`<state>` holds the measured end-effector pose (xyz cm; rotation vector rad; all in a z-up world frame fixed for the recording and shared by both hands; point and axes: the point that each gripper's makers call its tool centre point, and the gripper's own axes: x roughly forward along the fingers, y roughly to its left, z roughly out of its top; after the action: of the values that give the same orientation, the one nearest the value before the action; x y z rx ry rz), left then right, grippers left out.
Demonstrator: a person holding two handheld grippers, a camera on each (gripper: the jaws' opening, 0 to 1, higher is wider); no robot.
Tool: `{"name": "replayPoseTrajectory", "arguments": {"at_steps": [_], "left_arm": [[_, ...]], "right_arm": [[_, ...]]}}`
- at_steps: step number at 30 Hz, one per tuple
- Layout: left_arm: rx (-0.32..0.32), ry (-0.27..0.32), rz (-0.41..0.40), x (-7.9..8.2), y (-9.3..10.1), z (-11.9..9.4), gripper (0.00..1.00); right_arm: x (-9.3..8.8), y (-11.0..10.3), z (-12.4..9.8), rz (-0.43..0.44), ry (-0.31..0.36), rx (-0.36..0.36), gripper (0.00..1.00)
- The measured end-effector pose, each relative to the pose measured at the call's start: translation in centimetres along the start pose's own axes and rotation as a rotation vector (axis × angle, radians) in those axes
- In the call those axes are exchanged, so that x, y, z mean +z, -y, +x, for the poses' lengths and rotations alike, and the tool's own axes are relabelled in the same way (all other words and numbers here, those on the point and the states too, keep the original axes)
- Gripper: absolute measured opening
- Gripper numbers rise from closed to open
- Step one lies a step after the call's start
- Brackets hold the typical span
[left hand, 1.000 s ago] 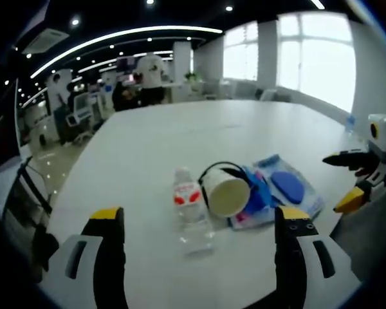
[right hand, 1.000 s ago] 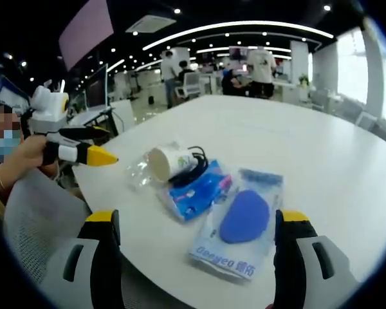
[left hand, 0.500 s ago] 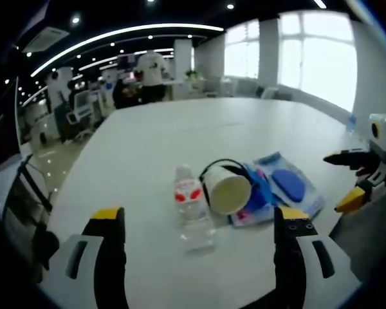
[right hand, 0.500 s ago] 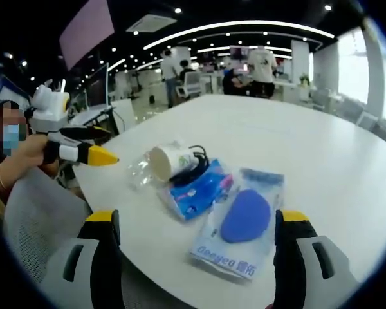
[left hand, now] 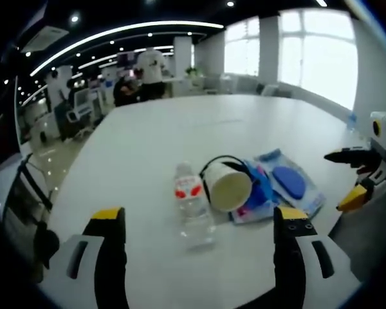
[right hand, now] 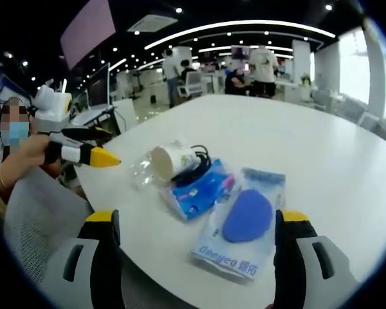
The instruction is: Arrange the tabletop items into an orderly group along one side of the table until the central work area is clear of visible clutter.
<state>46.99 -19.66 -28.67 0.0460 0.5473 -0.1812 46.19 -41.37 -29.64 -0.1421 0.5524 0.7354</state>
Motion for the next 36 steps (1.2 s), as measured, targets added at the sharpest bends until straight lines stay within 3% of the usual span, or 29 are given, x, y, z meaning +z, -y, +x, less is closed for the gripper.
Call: {"name": "replayPoseTrajectory", "arguments": {"at_steps": [36], "left_arm": [[-0.009,-0.054,-0.021,-1.1,0.0,0.2,0.90]], "right_arm": [[-0.9,-0.6,0.4,0.006,-0.044,0.030,0.99]]}}
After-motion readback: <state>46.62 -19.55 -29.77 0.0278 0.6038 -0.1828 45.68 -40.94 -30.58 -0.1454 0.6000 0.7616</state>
